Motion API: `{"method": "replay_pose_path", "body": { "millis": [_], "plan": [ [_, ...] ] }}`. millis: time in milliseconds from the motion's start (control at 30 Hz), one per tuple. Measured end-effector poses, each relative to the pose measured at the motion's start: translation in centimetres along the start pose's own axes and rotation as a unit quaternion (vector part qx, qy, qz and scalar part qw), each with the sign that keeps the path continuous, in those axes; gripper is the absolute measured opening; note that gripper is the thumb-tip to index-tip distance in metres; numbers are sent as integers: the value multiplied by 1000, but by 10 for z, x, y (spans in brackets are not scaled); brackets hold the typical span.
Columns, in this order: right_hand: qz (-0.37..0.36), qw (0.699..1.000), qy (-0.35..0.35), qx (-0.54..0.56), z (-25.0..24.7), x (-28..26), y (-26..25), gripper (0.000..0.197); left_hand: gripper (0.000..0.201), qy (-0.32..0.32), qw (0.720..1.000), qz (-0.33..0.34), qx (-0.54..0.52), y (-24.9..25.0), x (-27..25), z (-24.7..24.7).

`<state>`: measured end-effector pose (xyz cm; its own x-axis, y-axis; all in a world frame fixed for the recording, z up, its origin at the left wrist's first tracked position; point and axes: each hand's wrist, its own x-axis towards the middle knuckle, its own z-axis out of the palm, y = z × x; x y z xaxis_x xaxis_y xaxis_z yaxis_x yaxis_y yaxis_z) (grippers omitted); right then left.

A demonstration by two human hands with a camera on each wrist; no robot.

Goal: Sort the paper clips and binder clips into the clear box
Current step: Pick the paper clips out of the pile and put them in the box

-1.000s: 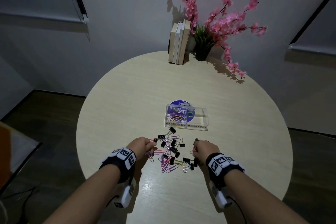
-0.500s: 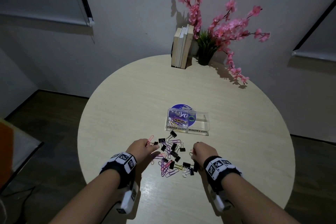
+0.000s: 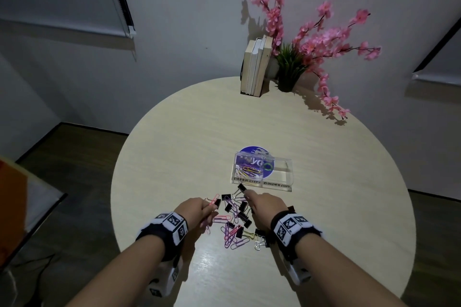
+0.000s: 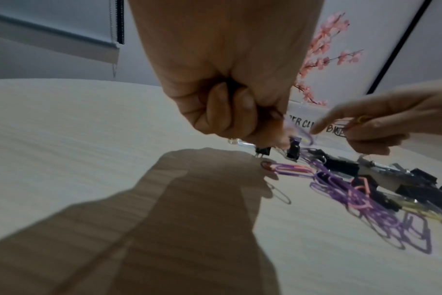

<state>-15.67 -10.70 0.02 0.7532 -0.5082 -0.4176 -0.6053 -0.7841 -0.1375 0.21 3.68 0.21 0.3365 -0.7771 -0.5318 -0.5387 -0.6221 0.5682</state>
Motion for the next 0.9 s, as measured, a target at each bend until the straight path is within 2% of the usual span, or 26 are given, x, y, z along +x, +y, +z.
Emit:
{"method": "replay_pose_path", "body": {
  "millis": [133,233,333,467,567,700,767,900],
  "plan": [
    [-18,998,-21,-53,7,-3,4,58,44,-5,981,14,192,9,-3,-2],
    [-10,999,0,-33,7,-10,16,38,38,19,961,47,272,15,-8,-5],
    [29,998,30,55,2,-14,29,25,35,59,947,86,305,19,-8,-5],
    [60,983,37,167,-6,-5,28,18,31,53,955,68,284,22,-2,-3],
    [51,989,4,137,-8,-1,17,18,30,31,955,71,287,20,-2,-1],
    [70,993,-39,88,-5,3,10,22,31,12,927,97,361,22,1,1],
    [78,993,-37,81,-4,5,10,16,34,-14,914,101,393,24,6,3],
    [81,993,-11,81,-5,1,11,26,34,-37,905,97,412,25,16,8]
  ]
}}
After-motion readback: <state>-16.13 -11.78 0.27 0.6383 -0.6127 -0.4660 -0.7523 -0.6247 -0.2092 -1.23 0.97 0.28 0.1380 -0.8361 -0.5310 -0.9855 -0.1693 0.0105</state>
